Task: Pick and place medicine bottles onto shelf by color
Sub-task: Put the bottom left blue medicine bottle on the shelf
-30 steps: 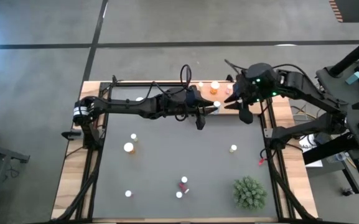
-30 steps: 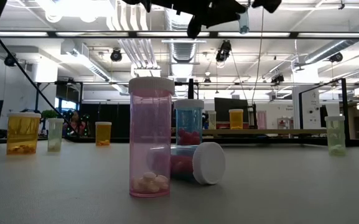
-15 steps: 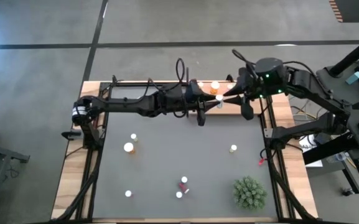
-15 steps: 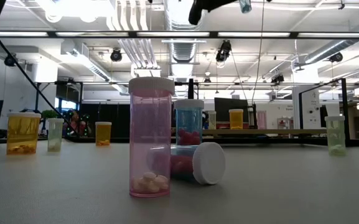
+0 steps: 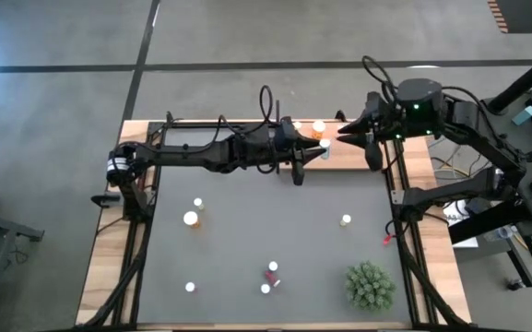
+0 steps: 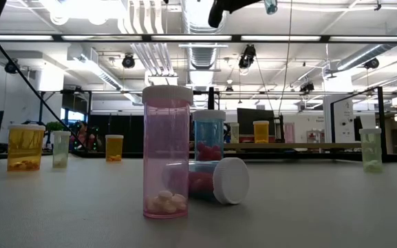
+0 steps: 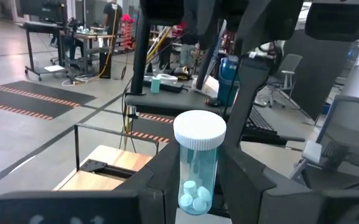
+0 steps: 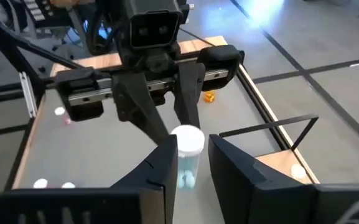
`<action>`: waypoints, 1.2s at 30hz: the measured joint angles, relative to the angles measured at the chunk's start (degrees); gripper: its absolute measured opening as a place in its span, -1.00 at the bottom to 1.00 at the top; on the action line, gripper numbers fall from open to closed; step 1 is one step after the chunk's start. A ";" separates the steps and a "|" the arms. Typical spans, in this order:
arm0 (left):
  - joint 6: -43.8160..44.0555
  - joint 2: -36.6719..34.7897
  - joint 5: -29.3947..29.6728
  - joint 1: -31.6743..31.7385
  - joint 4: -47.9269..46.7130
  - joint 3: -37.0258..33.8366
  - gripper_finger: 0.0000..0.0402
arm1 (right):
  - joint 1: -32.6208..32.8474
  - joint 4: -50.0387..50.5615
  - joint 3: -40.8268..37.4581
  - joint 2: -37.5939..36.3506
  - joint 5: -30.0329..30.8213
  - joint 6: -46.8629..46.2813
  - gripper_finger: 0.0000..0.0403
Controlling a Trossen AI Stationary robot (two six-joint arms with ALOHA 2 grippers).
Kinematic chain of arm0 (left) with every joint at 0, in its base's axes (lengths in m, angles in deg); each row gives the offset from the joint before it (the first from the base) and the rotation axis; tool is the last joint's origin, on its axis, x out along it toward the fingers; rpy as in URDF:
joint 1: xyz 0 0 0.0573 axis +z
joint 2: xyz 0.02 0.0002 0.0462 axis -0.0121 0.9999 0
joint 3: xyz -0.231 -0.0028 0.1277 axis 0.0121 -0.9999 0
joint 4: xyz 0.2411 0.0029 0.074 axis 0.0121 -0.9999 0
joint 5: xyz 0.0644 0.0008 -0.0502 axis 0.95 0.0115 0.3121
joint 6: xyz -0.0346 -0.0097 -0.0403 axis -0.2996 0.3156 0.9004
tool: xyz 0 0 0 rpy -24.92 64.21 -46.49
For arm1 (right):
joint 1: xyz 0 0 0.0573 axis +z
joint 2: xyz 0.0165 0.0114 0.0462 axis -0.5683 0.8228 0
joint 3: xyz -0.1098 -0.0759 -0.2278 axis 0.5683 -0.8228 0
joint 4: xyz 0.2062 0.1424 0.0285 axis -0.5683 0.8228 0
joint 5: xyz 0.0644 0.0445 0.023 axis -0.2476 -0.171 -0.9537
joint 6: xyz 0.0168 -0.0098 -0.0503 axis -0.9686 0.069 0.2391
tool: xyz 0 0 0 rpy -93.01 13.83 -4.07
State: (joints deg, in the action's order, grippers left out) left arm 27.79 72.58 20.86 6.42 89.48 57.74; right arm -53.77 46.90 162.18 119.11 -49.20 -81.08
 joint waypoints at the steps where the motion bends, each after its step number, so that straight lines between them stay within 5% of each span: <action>1: 0.00 -0.03 0.00 -0.03 0.76 0.00 -0.60 | 0.00 0.07 -0.04 -0.28 -0.03 -0.69 -0.62; 18: 0.09 -0.31 0.17 -0.59 9.77 0.24 -0.60 | 0.02 6.11 -1.15 1.52 -1.36 3.74 -0.04; 36: -2.95 -0.31 1.60 -1.01 11.21 -0.07 -0.60 | 0.02 -0.07 -1.23 6.49 -3.24 8.79 -0.10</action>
State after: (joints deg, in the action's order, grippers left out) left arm 24.84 72.27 22.45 5.42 100.69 57.67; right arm -53.74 46.83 160.94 125.59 -52.44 -72.29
